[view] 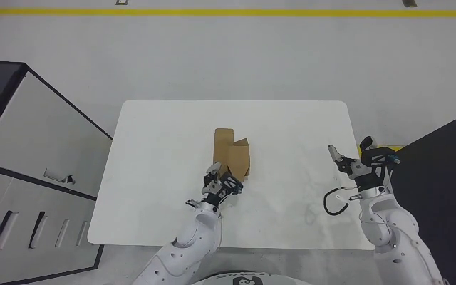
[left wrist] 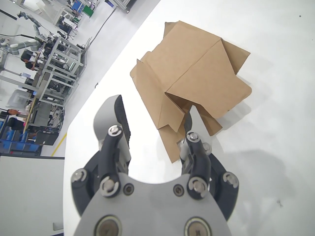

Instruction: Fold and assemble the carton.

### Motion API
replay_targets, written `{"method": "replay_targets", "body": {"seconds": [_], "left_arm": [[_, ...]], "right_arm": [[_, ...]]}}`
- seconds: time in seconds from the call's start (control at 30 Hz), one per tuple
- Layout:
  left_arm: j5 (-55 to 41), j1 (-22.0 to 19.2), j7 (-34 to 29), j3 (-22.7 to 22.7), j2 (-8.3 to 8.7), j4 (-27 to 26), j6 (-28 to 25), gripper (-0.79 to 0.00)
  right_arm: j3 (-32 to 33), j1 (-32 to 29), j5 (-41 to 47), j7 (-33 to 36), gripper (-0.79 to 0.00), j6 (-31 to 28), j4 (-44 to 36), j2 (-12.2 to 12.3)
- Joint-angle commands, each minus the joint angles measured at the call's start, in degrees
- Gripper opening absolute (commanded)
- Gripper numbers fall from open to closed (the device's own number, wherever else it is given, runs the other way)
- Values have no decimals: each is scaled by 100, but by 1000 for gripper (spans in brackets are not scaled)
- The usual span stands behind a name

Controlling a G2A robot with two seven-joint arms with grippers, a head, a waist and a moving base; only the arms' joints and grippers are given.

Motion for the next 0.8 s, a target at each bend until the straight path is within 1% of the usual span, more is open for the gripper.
{"method": "replay_targets", "body": {"seconds": [0.0, 0.23, 0.27, 0.3, 0.4, 0.57, 0.6, 0.63, 0.67, 0.7, 0.77], "left_arm": [[16, -54, -29, 50, -29, 98, -14, -329], [15, -184, -70, 158, -118, 319, 11, -348], [12, -195, -85, 154, -129, 335, 57, -360], [-1, -202, -98, 152, -143, 348, 125, -394], [-36, -241, -120, 154, -182, 410, 254, -437], [-129, -327, -272, 167, -253, 570, 327, -477], [-163, -347, -293, 166, -267, 604, 339, -508], [-190, -364, -310, 162, -280, 642, 355, -591], [-238, -378, -328, 158, -294, 666, 368, -730], [-305, -390, -322, 146, -308, 672, 388, -785], [-335, -409, -258, 117, -320, 676, 397, -785]], "right_arm": [[0, 0, 0, 0, 0, 0, 0, 0], [0, 0, 0, 0, 0, 0, 0, 0], [0, 0, 0, 0, 0, 0, 0, 0], [0, 0, 0, 0, 0, 0, 0, 0], [0, 0, 0, 0, 0, 0, 0, 0], [0, 0, 0, 0, 0, 0, 0, 0], [0, 0, 0, 0, 0, 0, 0, 0], [0, 0, 0, 0, 0, 0, 0, 0], [0, 0, 0, 0, 0, 0, 0, 0], [0, 0, 0, 0, 0, 0, 0, 0], [0, 0, 0, 0, 0, 0, 0, 0]]}}
